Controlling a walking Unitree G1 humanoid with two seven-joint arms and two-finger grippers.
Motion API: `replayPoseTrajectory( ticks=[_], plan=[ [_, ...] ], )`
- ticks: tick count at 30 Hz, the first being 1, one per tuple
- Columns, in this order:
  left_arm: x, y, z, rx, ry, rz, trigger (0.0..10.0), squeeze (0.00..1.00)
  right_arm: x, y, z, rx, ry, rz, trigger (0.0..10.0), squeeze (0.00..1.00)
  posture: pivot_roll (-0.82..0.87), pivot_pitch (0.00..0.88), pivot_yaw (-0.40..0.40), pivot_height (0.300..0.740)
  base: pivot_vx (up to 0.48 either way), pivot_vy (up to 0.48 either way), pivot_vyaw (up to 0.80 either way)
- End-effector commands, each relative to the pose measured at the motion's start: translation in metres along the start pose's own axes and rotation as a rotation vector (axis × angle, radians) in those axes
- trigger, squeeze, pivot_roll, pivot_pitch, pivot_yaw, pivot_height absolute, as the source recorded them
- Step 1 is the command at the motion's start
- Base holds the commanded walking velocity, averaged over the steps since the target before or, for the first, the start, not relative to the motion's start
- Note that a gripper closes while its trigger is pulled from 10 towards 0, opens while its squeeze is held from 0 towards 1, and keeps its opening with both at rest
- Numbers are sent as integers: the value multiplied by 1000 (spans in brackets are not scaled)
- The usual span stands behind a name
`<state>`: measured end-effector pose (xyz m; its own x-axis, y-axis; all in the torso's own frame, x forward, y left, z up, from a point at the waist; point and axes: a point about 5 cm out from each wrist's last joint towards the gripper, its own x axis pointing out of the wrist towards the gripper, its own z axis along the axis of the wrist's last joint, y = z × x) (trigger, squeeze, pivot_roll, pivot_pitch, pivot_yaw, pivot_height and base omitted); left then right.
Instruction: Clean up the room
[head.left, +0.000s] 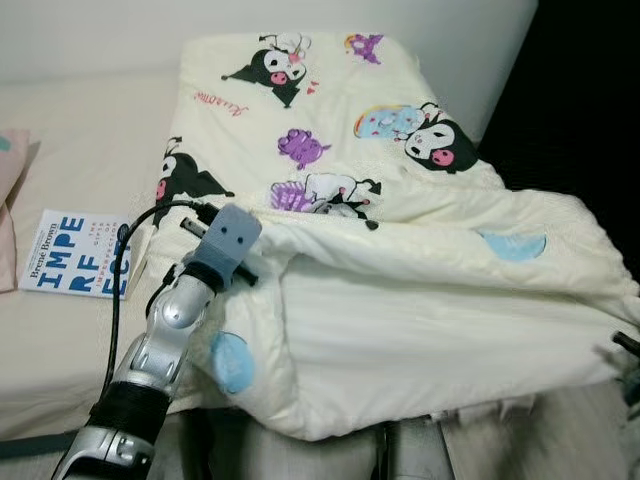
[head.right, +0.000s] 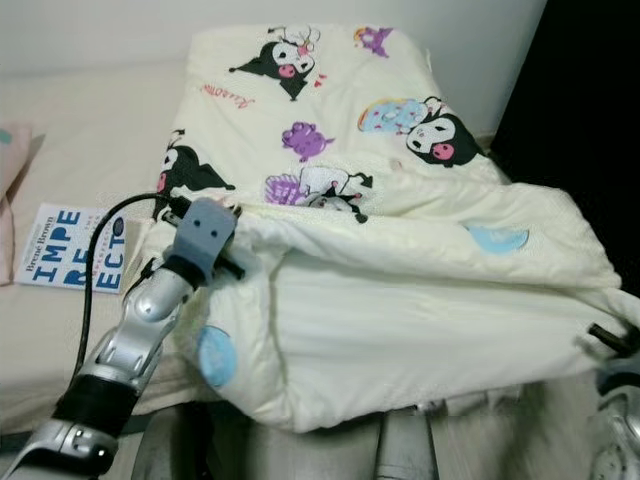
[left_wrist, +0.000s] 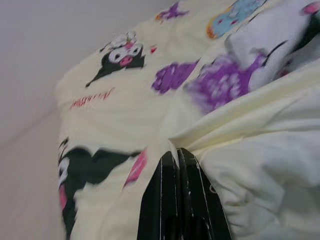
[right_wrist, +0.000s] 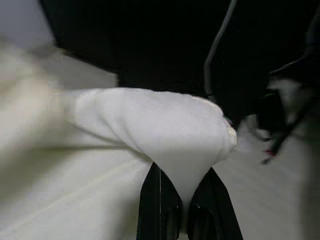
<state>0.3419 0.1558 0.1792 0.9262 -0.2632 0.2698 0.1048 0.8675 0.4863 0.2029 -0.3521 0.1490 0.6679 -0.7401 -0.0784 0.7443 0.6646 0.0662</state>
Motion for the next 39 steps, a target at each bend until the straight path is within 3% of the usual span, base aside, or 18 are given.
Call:
replayPoseTrajectory(
  ticks=[1,7,8,10,11,12,13,14,15,16,17,25,30,32,35,36,38,39],
  plan=[
    [-8,11,-6,30,25,34,10000,0,-7,-35,11,-57,-22,-205,0,0,-209,245,-25,471,0,0,0],
    [-9,10,-8,32,32,34,10000,0,-15,-33,-5,-113,70,-203,0,0,-220,247,-30,471,0,0,0],
    [-9,8,-8,30,33,30,10000,0,-19,-31,-31,-169,192,-183,0,0,-221,245,-31,471,0,0,0],
    [-9,7,-7,27,32,25,10000,0,-24,-29,-47,-181,275,-177,0,0,-217,245,-33,471,0,0,0],
    [-8,5,-7,27,31,20,10000,0,-27,-27,-53,-204,302,-182,8275,0,-216,246,-32,471,0,0,0],
    [-8,5,-7,27,31,20,10000,0,-27,-27,-53,-204,302,-182,8275,0,-216,246,-32,471,0,0,0],
    [-8,4,-7,26,29,18,10000,0,-29,-26,-56,-227,315,-191,10000,0,-216,245,-31,471,0,0,0],
    [-8,4,-6,26,29,16,10000,0,-30,-26,-57,-246,326,-198,10000,0,-216,245,-31,471,0,0,0],
    [-8,3,-7,24,29,13,10000,0,-32,-25,-58,-262,335,-207,10000,616,-214,246,-32,471,0,0,0],
    [-8,3,-7,23,30,11,10000,0,-33,-25,-59,-268,340,-214,10000,616,-214,246,-31,471,0,0,0],
    [-9,2,-7,21,31,6,10000,0,-33,-26,-57,-285,338,-230,10000,1000,-214,246,-30,471,0,0,0],
    [-10,-4,-8,15,34,-16,10000,0,-29,-40,-34,-374,289,-300,10000,1000,-215,246,-29,471,0,0,0],
    [-10,-6,-8,15,33,-24,10000,0,-24,-35,-9,-360,206,-294,10000,1000,-221,243,-29,471,0,0,0],
    [-10,-7,-8,15,32,-27,10000,0,-19,-17,3,-240,148,-195,10000,1000,-224,240,-29,471,0,0,0],
    [-10,-9,-8,14,31,-32,10000,0,-16,33,2,73,135,146,10000,1000,-218,234,-26,471,0,0,0],
    [-10,-9,-8,14,31,-32,10000,0,-16,33,2,73,135,146,10000,1000,-218,234,-26,471,0,0,0],
    [-9,-10,-8,15,29,-37,10000,0,-24,61,-5,262,170,315,10000,953,-211,232,-26,471,0,0,0],
    [-9,-10,-8,16,28,-37,10000,0,-25,64,-6,281,176,326,10000,953,-211,232,-26,471,0,0,0]
  ],
)
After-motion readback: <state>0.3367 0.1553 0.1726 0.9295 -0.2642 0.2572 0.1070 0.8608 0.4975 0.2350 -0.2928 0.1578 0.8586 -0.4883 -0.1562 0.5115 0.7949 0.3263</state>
